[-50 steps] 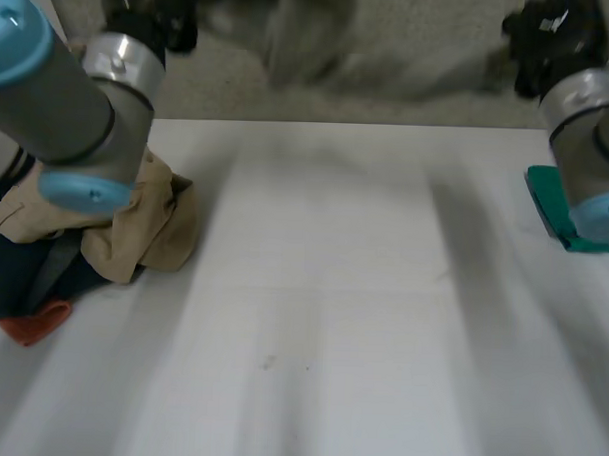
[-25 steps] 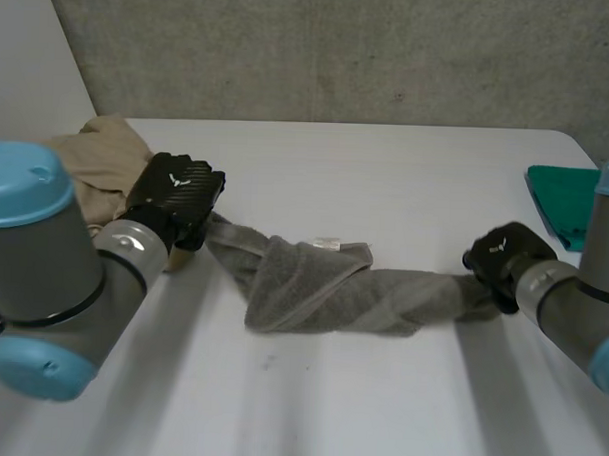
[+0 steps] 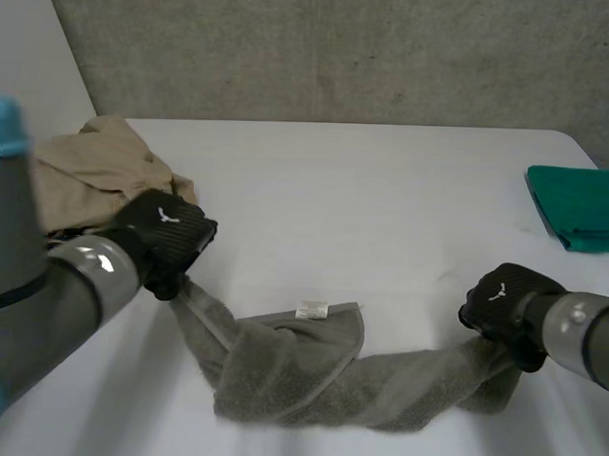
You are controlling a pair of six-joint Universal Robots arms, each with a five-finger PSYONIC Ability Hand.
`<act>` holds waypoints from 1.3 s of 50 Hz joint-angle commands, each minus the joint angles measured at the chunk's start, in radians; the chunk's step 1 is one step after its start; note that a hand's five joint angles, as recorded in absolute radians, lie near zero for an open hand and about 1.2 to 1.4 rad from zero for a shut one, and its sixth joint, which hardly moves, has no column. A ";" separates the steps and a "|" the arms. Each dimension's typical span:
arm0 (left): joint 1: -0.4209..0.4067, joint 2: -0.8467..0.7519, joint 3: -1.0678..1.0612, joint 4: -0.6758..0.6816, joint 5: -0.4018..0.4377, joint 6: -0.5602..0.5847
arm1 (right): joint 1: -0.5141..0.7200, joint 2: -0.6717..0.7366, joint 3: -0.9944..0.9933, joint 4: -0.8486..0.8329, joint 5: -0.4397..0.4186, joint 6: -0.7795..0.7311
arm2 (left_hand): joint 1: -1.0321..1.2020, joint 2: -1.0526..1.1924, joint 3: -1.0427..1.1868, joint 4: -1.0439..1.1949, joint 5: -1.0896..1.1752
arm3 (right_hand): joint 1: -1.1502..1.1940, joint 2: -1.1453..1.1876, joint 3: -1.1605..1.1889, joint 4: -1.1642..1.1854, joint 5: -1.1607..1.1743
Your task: Fold the laundry.
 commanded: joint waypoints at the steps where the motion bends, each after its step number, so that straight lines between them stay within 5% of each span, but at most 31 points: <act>1: 0.013 -0.234 0.183 0.104 -0.001 0.003 | 0.008 0.173 -0.139 -0.193 0.025 0.149 | 0.241 0.196 0.201 0.194 0.263 | 0.262 0.214 0.203 0.195 0.233; 8: 0.013 -0.345 0.335 0.227 -0.014 0.001 | 0.012 0.302 -0.294 -0.497 0.161 0.359 | 0.241 0.196 0.201 0.194 0.263 | 0.262 0.214 0.203 0.195 0.233; 10: 0.012 -0.358 0.352 0.258 -0.020 0.001 | 0.012 0.317 -0.303 -0.531 0.184 0.363 | 0.241 0.196 0.201 0.194 0.263 | -0.285 -0.334 -0.344 -0.352 -0.315; 11: 0.008 -0.358 0.352 0.265 -0.020 0.001 | 0.013 0.331 -0.303 -0.528 0.204 0.354 | 0.241 0.196 0.201 0.194 0.263 | -0.960 -1.008 -1.019 -1.027 -0.989; 15: -0.007 -0.362 0.337 0.276 -0.017 0.000 | 0.012 0.336 -0.297 -0.505 0.211 0.340 | 0.036 -0.009 -0.004 -0.011 0.059 | -0.960 -1.008 -1.019 -1.027 -0.989; 22: -0.030 -0.357 0.280 0.287 -0.012 0.000 | 0.016 0.272 -0.225 -0.517 0.175 0.349 | 0.047 0.002 0.008 0.001 0.070 | -0.960 -1.008 -1.019 -1.027 -0.989; 27: -0.030 -0.342 0.235 0.287 -0.012 0.000 | 0.088 0.106 -0.117 -0.506 0.013 0.347 | 0.079 0.034 0.040 0.033 0.102 | -0.960 -1.008 -1.019 -1.027 -0.989; 32: -0.031 -0.288 0.173 0.290 -0.008 -0.003 | 0.145 0.093 -0.043 -0.488 -0.105 0.364 | 0.121 0.076 0.081 0.074 0.143 | -0.949 -0.998 -1.008 -1.016 -0.979; 38: -0.030 -0.274 0.130 0.331 -0.012 0.000 | 0.243 0.126 -0.038 -0.489 -0.093 0.461 | 0.030 -0.015 -0.009 -0.016 0.053 | -0.935 -0.983 -0.994 -1.002 -0.964; 42: -0.016 -0.279 0.111 0.377 -0.014 0.001 | 0.280 0.239 -0.070 -0.561 -0.061 0.511 | -0.565 -0.611 -0.605 -0.612 -0.543 | -0.841 -0.890 -0.900 -0.908 -0.870; 53: 0.050 -0.294 0.094 0.406 -0.009 -0.003 | 0.338 0.437 -0.179 -0.701 0.019 0.495 | -0.651 -0.696 -0.691 -0.698 -0.629 | -0.375 -0.423 -0.434 -0.442 -0.404; 57: 0.047 -0.296 0.064 0.405 -0.003 -0.003 | 0.337 0.452 -0.228 -0.712 0.028 0.496 | -0.666 -0.711 -0.706 -0.713 -0.643 | 0.261 0.213 0.202 0.194 0.232; 65: 0.028 -0.294 0.005 0.411 0.003 -0.003 | 0.334 0.337 -0.322 -0.847 0.045 0.516 | -0.675 -0.720 -0.715 -0.722 -0.652 | 0.262 0.214 0.203 0.195 0.233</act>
